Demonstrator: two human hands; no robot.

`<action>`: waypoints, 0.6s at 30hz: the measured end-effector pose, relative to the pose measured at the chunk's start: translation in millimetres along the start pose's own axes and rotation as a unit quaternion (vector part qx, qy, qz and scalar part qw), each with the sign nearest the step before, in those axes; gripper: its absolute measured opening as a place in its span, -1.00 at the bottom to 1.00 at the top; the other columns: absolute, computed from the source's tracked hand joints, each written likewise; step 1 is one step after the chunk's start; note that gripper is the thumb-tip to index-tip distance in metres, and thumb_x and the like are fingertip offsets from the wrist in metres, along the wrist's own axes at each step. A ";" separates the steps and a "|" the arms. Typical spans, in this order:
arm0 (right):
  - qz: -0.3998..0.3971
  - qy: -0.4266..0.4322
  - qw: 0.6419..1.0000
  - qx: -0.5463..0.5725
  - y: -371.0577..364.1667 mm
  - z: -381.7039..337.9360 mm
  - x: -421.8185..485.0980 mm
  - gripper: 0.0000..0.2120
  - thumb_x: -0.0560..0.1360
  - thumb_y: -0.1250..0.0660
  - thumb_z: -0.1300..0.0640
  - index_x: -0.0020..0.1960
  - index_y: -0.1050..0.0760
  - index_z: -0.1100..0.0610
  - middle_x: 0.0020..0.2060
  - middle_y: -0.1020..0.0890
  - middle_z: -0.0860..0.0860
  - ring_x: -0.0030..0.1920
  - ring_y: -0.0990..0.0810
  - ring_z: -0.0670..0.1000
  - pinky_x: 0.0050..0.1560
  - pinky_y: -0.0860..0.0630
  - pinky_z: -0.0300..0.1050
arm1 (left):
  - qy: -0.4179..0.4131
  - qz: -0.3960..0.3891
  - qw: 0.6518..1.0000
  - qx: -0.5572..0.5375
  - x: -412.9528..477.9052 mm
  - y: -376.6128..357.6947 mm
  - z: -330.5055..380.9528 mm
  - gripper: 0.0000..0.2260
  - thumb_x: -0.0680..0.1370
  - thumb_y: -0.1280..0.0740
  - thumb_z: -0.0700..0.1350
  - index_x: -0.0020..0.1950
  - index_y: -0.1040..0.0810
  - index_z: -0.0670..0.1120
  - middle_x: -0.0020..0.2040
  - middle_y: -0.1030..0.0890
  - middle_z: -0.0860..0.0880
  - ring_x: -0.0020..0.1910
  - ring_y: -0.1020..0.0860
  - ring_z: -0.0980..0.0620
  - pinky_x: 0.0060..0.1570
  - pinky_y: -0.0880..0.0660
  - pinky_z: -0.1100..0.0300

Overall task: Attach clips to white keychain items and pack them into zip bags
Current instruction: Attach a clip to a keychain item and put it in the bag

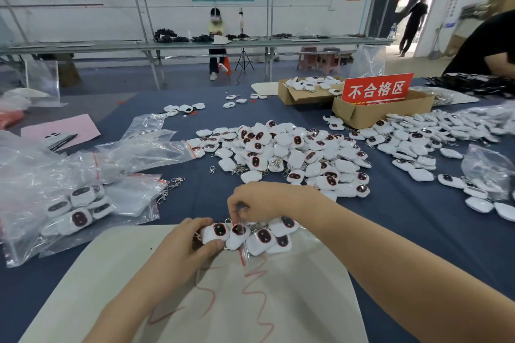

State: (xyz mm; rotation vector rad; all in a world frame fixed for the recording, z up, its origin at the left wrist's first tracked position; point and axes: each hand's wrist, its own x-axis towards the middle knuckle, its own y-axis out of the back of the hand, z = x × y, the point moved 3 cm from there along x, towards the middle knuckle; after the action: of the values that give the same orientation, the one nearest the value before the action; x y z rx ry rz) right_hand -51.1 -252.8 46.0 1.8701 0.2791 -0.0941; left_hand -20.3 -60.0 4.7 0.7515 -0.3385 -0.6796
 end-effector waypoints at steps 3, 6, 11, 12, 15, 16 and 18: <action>0.002 0.006 1.000 0.007 0.3 1.5 2.7 -0.81 0.53 -0.24 0.22 -0.06 -0.59 0.00 -0.15 -0.57 -0.13 -0.16 -0.54 -0.08 -0.04 -0.53 -0.09 | 0.003 -0.012 1.000 0.003 -1.5 -3.2 3.7 -0.72 0.54 -0.45 0.05 0.23 -0.53 0.10 0.05 -0.58 0.10 0.01 -0.56 0.16 -0.06 -0.40 0.37; 0.021 0.010 0.999 0.039 -2.1 4.5 3.3 -0.84 0.53 -0.27 0.20 -0.04 -0.61 0.02 -0.22 -0.57 -0.17 -0.21 -0.52 -0.18 -0.15 -0.47 -0.27 | 0.017 -0.029 0.999 -0.019 -0.7 -10.1 10.8 -0.72 0.54 -0.46 0.04 0.22 -0.53 0.10 0.01 -0.65 0.09 -0.05 -0.61 0.15 -0.09 -0.46 0.32; 0.041 0.008 0.994 0.105 -1.2 8.9 0.8 -0.83 0.51 -0.29 0.20 -0.12 -0.57 -0.04 -0.19 -0.59 -0.22 -0.23 -0.51 -0.35 -0.20 -0.39 -0.44 | 0.084 -0.048 0.986 -0.137 6.2 -22.0 19.8 -0.72 0.55 -0.46 -0.16 0.22 -0.54 0.02 0.00 -0.69 -0.10 -0.16 -0.61 -0.04 -0.05 -0.53 0.04; 0.042 0.008 0.992 0.116 -0.5 9.3 0.0 -0.82 0.51 -0.29 0.21 -0.13 -0.57 -0.05 -0.19 -0.60 -0.22 -0.21 -0.52 -0.34 -0.15 -0.42 -0.41 | 0.099 -0.046 0.979 -0.172 7.3 -22.3 19.9 -0.73 0.54 -0.46 -0.20 0.20 -0.56 -0.01 -0.02 -0.69 -0.17 -0.22 -0.58 -0.04 -0.12 -0.51 0.05; 0.051 0.011 0.987 0.149 1.8 9.6 -2.8 -0.82 0.50 -0.29 0.22 -0.13 -0.58 -0.04 -0.18 -0.64 -0.23 -0.17 -0.55 -0.33 -0.05 -0.48 -0.37 | 0.134 -0.040 0.959 -0.245 11.6 -23.4 20.4 -0.77 0.54 -0.45 -0.25 0.16 -0.55 -0.07 -0.04 -0.68 -0.27 -0.25 -0.55 -0.04 -0.19 -0.43 0.10; 0.057 0.011 0.986 0.154 2.6 9.6 -3.4 -0.82 0.50 -0.29 0.22 -0.13 -0.59 -0.03 -0.17 -0.65 -0.21 -0.16 -0.56 -0.32 -0.02 -0.50 -0.36 | 0.139 -0.036 0.957 -0.254 13.2 -24.4 21.4 -0.73 0.54 -0.46 -0.25 0.20 -0.52 -0.10 -0.04 -0.69 -0.23 -0.24 -0.56 -0.05 -0.18 -0.45 0.09; 0.066 0.010 0.986 0.154 3.3 9.7 -3.9 -0.83 0.51 -0.30 0.21 -0.13 -0.59 -0.02 -0.13 -0.67 -0.18 -0.12 -0.57 -0.27 0.06 -0.53 -0.25 | 0.140 -0.029 0.958 -0.249 16.6 -26.4 23.7 -0.66 0.53 -0.47 -0.24 0.26 -0.47 -0.13 0.01 -0.72 -0.13 -0.15 -0.64 -0.08 -0.06 -0.54 0.02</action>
State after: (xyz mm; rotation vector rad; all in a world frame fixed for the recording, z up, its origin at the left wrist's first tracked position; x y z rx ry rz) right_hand -53.4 -263.5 46.8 2.1932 0.1591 -0.0292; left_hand -31.8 -97.4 2.9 0.3665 0.1167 -0.6664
